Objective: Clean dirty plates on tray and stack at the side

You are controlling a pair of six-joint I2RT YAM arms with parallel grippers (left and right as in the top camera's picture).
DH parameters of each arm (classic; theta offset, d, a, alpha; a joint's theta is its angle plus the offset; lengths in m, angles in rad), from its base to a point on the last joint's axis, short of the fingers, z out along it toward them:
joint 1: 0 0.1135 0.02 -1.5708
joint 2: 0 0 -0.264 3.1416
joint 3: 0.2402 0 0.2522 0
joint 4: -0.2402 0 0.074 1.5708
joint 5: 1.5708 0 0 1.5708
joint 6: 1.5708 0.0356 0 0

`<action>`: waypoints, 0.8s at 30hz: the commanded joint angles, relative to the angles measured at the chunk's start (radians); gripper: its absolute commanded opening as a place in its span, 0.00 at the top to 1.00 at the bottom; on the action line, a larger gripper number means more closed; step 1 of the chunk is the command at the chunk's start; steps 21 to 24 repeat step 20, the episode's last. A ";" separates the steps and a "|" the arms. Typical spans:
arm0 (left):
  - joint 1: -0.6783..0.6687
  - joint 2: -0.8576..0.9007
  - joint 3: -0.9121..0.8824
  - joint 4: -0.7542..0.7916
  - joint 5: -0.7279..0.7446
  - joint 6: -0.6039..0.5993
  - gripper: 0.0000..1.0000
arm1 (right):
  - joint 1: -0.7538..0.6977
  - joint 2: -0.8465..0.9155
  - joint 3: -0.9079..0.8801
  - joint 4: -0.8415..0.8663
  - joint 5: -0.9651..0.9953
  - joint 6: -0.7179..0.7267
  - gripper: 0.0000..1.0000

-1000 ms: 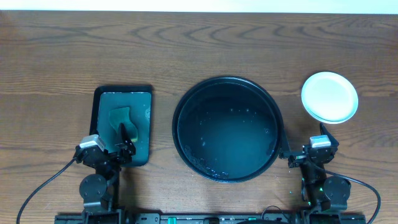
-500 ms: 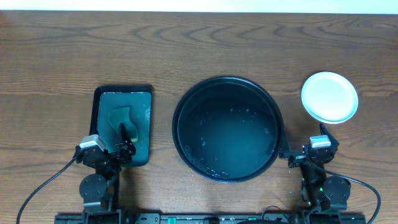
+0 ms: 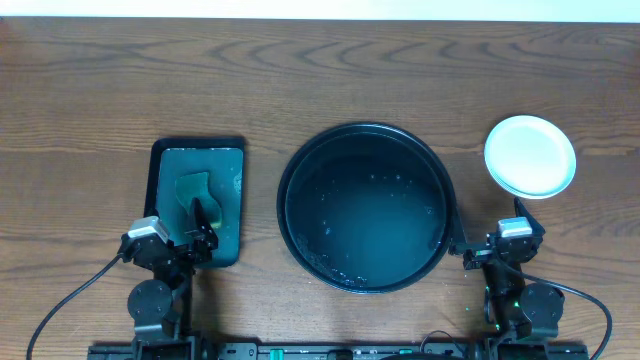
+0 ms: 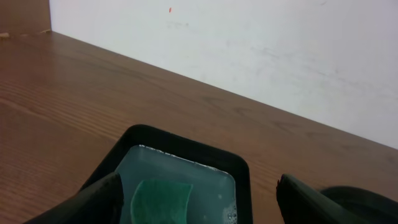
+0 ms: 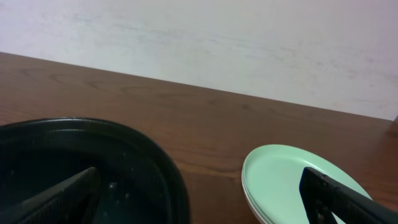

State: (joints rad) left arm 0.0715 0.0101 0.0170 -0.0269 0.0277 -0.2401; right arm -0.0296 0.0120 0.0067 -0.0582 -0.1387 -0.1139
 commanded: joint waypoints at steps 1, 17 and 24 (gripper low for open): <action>0.006 -0.006 -0.013 -0.045 -0.016 -0.009 0.21 | 0.011 -0.006 -0.002 -0.004 -0.008 -0.007 0.01; 0.006 -0.006 -0.013 -0.045 -0.016 -0.009 0.20 | 0.011 -0.006 -0.002 -0.004 -0.008 -0.007 0.01; 0.006 -0.006 -0.013 -0.045 -0.016 -0.009 0.21 | 0.011 -0.006 -0.002 -0.004 -0.008 -0.007 0.01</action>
